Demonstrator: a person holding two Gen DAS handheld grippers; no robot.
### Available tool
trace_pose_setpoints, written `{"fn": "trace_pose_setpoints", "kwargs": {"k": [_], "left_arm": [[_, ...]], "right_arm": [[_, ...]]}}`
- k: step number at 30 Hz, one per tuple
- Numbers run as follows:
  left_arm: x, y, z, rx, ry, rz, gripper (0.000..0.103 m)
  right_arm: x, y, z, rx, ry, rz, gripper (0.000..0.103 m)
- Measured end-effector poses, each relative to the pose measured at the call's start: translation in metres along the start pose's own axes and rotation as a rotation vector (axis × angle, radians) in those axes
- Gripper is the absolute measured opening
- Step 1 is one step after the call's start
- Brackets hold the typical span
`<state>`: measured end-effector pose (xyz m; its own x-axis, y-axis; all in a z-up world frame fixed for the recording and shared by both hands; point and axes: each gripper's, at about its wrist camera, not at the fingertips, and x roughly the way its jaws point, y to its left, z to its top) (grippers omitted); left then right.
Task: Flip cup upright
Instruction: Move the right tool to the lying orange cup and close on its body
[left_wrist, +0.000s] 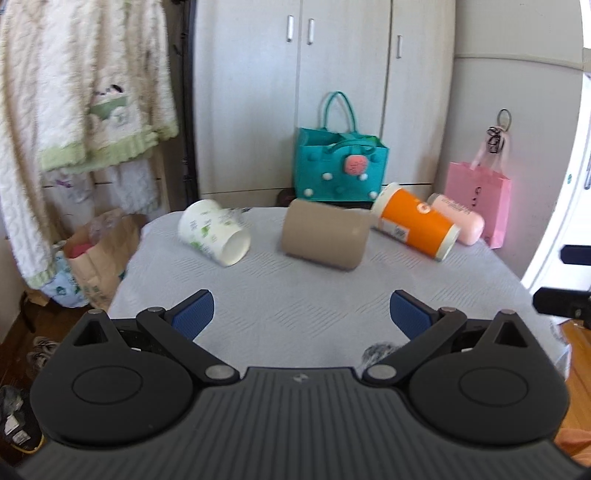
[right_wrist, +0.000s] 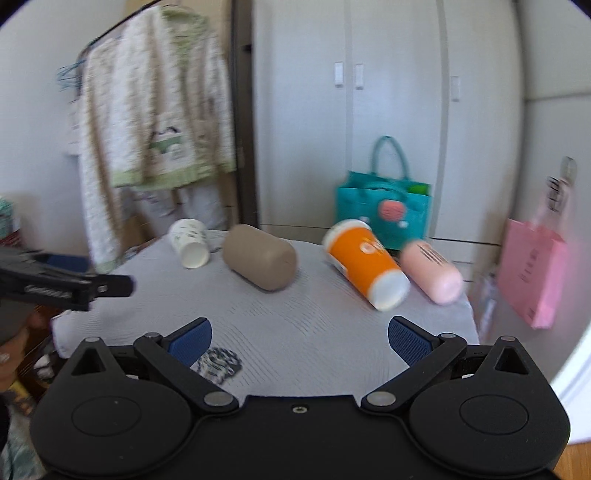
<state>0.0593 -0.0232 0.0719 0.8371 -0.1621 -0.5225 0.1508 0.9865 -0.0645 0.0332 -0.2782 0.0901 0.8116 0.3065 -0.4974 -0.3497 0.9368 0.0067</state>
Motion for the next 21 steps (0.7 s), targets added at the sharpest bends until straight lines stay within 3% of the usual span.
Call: {"fn": "trace_pose_setpoints", "kwargs": {"k": [8,14,21], "left_arm": [[0.046,-0.019,0.041,-0.036,0.079,-0.104,0.103],[0.087,-0.027,0.057,-0.061,0.159,-0.137,0.103],[0.121,-0.03,0.065,-0.063,0.19,-0.189,0.103]], "right_arm": [[0.041,-0.018,0.044,-0.154,0.14,0.077,0.102],[0.079,-0.036,0.062,-0.217,0.228,0.088,0.098],[0.137,-0.064,0.07,-0.271,0.312,0.063,0.083]]}}
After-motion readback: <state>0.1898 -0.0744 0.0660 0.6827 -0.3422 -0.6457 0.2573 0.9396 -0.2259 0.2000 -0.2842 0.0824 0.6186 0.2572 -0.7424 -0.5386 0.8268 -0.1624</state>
